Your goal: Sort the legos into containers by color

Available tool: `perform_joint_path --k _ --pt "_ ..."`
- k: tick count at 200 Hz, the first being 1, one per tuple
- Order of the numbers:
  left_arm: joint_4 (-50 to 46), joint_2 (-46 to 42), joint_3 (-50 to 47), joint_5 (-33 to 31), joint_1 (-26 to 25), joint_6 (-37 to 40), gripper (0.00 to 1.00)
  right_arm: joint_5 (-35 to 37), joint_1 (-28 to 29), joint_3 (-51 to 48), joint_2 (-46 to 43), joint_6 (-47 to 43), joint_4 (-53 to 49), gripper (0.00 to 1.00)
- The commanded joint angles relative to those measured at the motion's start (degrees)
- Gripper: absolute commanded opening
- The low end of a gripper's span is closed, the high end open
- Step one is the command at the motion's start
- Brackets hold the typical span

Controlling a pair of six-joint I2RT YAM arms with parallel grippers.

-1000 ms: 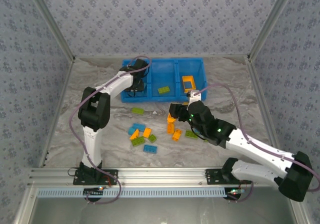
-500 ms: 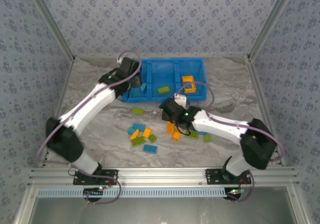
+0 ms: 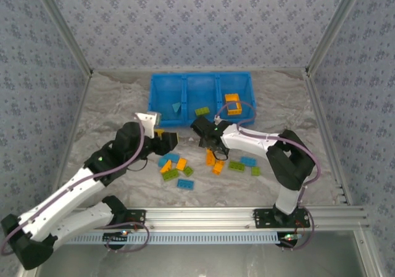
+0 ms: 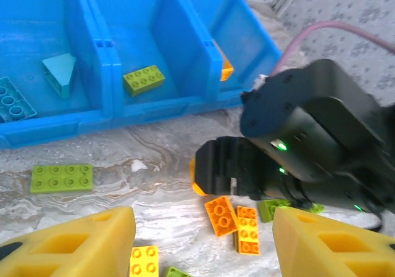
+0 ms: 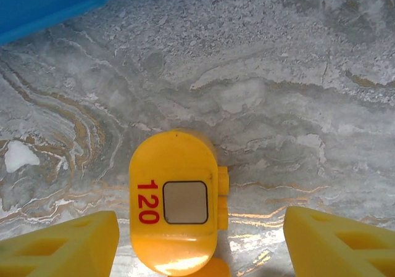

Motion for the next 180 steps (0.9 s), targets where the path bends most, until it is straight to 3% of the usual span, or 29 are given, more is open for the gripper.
perform_joint_path --k 1,81,119,154,166,180 --pt "-0.36 -4.81 -1.87 0.63 -0.47 -2.39 0.61 -2.17 -0.66 2.01 2.81 -0.95 1.59 0.71" --pt "-1.48 -6.9 -2.52 0.54 -0.86 -2.9 0.6 -1.46 -1.07 1.58 3.92 -2.25 2.15 0.4" --pt "-0.28 -3.89 0.24 -0.02 -3.14 -1.46 0.6 4.49 -0.78 -1.22 -6.38 -5.28 -3.65 0.37" --pt "2.1 0.12 2.09 -0.59 -5.56 -0.77 0.6 4.47 -6.57 -4.28 -18.22 -16.4 -4.25 0.38" --pt "3.11 1.65 2.5 -0.58 -6.18 -0.79 0.6 0.3 -10.52 -5.3 -20.57 -23.08 -0.46 0.39" --pt "4.27 3.22 3.16 -0.59 -7.06 -0.5 0.6 -9.77 -17.4 -6.23 -21.29 -30.03 5.86 0.4"
